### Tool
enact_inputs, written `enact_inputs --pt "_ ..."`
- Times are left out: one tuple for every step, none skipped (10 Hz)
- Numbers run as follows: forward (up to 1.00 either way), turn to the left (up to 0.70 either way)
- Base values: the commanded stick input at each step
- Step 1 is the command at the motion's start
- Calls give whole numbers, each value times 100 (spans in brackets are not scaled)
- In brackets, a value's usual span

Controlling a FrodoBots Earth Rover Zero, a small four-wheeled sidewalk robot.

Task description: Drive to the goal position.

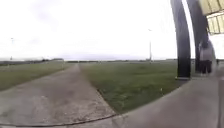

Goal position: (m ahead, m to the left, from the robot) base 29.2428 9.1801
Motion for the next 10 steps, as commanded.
enact_inputs --pt "65 32" --pt "65 32" --pt "65 32" --pt "65 32" --pt "65 32" --pt "65 32" --pt "65 32" --pt "65 32" --pt "65 32" --pt "65 32"
